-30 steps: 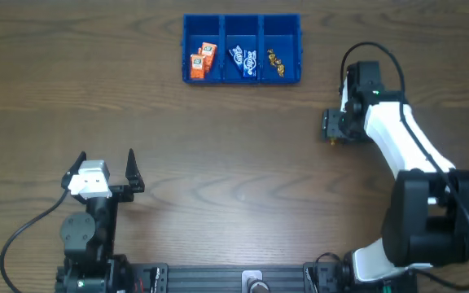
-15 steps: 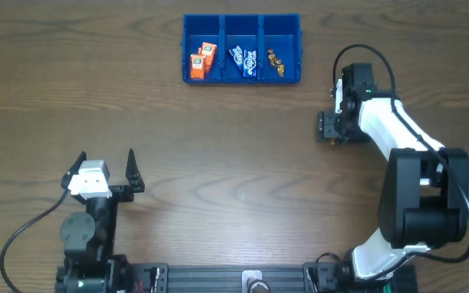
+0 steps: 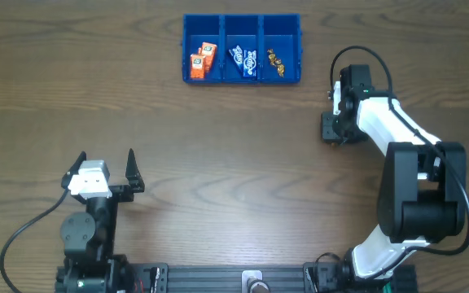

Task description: Sort Candies Into Trays

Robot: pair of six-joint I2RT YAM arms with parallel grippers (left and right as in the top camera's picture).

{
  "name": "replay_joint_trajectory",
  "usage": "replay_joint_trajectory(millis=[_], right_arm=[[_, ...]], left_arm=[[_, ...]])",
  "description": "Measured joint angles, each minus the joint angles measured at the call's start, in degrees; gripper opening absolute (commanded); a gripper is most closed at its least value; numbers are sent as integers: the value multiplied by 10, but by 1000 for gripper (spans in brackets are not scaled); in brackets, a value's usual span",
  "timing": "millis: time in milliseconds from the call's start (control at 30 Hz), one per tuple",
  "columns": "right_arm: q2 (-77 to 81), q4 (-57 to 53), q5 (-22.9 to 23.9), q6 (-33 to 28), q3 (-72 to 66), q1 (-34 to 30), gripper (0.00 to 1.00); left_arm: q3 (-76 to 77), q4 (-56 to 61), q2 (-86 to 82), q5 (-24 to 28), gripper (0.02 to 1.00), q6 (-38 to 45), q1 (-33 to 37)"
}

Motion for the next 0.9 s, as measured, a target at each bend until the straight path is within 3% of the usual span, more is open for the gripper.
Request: replay_joint_trajectory(millis=[200,300,433,633,900], right_arm=[[-8,-25,-18,10,0,4,161],[-112,-86,1,45,16,58,154],[-195,-153,31,90,256,156,150],[37,-143,68,111,535,161,156],[217,-97,72,132,551,155,165]], left_arm=[[0,0,0,0,998,0,0],[0,0,0,0,998,0,0],[0,0,0,0,998,0,0],[0,0,-1,0,998,0,0],[0,0,-1,0,998,0,0]])
